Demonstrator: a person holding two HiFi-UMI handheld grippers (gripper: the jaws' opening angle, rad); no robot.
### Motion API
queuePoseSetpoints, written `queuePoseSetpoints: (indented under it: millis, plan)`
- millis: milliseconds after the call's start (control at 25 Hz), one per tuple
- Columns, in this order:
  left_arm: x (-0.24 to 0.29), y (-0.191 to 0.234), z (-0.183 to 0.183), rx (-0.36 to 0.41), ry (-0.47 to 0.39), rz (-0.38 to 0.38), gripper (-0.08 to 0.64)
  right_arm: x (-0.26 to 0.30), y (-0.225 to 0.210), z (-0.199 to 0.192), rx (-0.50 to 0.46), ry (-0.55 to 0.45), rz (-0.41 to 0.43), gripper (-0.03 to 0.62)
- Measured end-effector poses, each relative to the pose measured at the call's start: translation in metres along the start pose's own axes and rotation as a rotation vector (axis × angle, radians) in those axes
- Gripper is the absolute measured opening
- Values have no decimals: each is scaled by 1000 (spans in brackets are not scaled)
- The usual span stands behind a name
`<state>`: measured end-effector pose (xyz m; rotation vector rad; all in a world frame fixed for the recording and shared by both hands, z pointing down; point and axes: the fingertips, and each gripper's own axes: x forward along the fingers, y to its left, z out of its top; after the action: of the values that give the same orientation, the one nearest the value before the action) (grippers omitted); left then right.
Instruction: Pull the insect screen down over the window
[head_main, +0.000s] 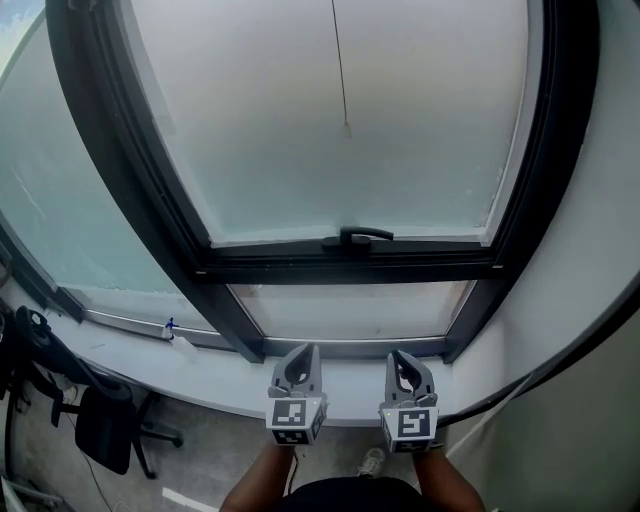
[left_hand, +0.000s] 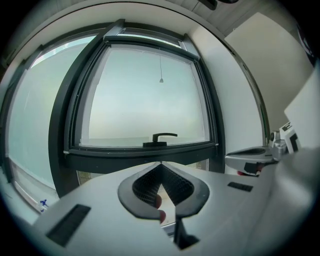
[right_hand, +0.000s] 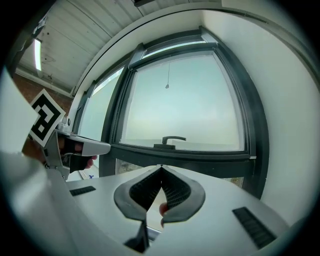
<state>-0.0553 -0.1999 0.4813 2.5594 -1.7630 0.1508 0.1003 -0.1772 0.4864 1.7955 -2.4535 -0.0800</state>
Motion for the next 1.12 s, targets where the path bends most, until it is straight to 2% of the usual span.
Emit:
queuePoseSetpoints:
  millis: [200,320,360,480,520,920,1120]
  plan:
    - [20,-2,-7,14,42,28,0,13,-17,-5,11,-2,13,3]
    - [30,-4,-9,-10,39,36,0,22,-25,-2,0,-21,30,3]
    - [33,-6,-9,-33,42,33,0,24,-28,-1,-1,-28,31,3]
    - [44,-10,-2,-180,26,-2,0,30,-41,-3,18,-27,14,3]
    - [48,-10,3,-202,18,-3,0,33,-46,-5,32,-29,5,3]
    - [87,13,22,-109,-5,-4,0,75,-57,15,28,-39,-20,3]
    - [106,32,36,-89,-42,-11,0,100,-53,49,38,-87,-21,3]
